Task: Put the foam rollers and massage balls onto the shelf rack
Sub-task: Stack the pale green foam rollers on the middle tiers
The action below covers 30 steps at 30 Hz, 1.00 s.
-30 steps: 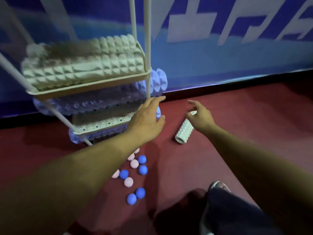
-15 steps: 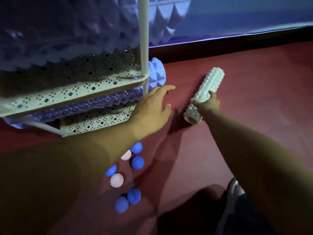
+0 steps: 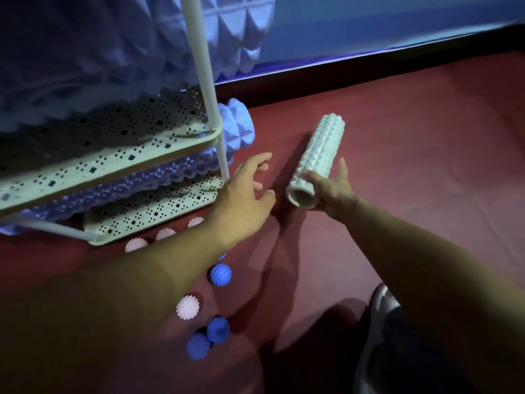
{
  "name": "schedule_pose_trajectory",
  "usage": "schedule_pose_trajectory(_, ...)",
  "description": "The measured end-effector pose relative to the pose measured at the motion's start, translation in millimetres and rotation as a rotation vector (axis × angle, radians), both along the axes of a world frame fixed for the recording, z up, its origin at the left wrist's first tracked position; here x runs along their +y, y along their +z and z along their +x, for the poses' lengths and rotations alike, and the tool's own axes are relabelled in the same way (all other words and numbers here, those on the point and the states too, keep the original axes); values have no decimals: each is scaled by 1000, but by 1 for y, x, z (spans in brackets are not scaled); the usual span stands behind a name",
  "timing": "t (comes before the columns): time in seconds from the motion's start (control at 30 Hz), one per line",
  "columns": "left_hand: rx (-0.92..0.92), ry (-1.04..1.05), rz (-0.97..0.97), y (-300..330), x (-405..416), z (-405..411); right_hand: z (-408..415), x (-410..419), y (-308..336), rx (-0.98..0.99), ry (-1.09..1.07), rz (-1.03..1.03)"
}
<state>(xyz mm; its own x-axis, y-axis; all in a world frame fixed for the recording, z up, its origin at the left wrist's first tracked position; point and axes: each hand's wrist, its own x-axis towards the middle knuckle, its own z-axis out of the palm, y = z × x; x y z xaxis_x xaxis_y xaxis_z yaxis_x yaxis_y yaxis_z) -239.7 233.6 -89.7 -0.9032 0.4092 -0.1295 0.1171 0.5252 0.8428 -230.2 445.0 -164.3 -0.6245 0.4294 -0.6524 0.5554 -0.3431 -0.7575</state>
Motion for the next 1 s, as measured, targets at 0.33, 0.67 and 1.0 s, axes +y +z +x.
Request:
schedule_pose_trajectory(0.33, 140, -2, 99, 175, -39, 53, 133, -46, 216, 73, 333, 42)
schedule_pose_trajectory(0.67, 151, 79, 151, 308, -92, 158, 265, -113, 377, 348, 714, 386)
schedule_pose_trajectory(1.0, 94, 507, 693, 438, -153, 164, 233, -173, 493, 568, 1056, 702)
